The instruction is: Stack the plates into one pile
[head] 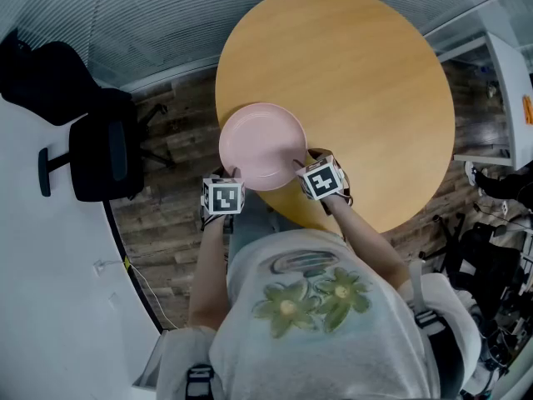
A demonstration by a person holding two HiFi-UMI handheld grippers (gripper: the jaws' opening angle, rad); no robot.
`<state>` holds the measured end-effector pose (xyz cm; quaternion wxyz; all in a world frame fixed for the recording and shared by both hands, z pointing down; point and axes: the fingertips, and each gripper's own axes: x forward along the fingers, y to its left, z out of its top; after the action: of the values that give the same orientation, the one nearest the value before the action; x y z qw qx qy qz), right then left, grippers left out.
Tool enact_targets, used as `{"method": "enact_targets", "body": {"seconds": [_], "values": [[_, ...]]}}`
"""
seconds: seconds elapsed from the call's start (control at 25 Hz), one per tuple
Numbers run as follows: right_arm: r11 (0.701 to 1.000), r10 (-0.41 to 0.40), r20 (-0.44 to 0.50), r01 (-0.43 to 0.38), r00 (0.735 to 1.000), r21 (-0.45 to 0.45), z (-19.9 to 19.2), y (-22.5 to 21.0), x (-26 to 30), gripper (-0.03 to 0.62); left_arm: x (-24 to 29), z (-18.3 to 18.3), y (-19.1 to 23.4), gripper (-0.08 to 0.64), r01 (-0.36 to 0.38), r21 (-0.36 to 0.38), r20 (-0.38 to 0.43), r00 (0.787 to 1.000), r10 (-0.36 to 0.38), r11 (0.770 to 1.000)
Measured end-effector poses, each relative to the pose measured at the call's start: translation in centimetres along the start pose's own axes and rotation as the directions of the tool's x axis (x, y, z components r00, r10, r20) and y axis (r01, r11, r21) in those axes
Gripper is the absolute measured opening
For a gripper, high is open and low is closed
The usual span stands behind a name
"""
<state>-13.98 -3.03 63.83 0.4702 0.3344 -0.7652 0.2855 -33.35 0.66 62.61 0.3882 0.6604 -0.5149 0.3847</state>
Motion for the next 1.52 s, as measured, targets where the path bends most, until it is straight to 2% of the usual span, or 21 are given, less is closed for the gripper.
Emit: {"method": "enact_targets", "body": {"seconds": [0.32, 0.44, 0.68, 0.88, 1.08, 1.28, 1.52], "values": [[1.0, -0.001, 0.028, 0.001, 1.0, -0.011, -0.1, 0.1, -0.5, 0.196, 0.1, -0.3, 0.1, 0.171, -0.026, 0.027, 0.002, 1.0, 0.026, 0.999], [1.0, -0.007, 0.074, 0.007, 0.997, -0.011, 0.3, 0.0, -1.0, 0.196, -0.3, -0.3, 0.6, 0.208, -0.051, 0.02, 0.014, 0.999, 0.051, 0.999], [1.0, 0.024, 0.204, -0.026, 0.979, 0.008, 2.4, 0.1, -3.6, 0.19, -3.2, 1.5, 0.5, 0.207, -0.059, -0.006, 0.102, 0.993, 0.06, 0.998], [0.998, 0.055, 0.304, -0.055, 0.951, -0.009, 3.9, 0.9, -6.0, 0.093, -5.8, 3.6, -0.4, 0.198, -0.063, -0.019, 0.21, 0.975, 0.066, 0.998], [0.984, 0.179, 0.389, -0.174, 0.904, -0.047, 5.1, 3.1, -8.5, 0.069, -8.0, 5.5, -2.2, 0.117, -0.057, -0.012, 0.295, 0.954, 0.058, 0.998], [0.961, 0.269, 0.451, -0.266, 0.851, -0.071, 5.5, 4.7, -10.9, 0.06, -9.2, 6.0, -5.2, 0.047, 0.013, 0.01, 0.325, 0.946, -0.015, 1.0], [0.957, 0.289, 0.475, -0.267, 0.832, -0.115, 5.3, 5.6, -12.6, 0.052, -10.1, 5.6, -8.5, 0.026, 0.078, 0.079, 0.32, 0.942, -0.1, 0.994]]}}
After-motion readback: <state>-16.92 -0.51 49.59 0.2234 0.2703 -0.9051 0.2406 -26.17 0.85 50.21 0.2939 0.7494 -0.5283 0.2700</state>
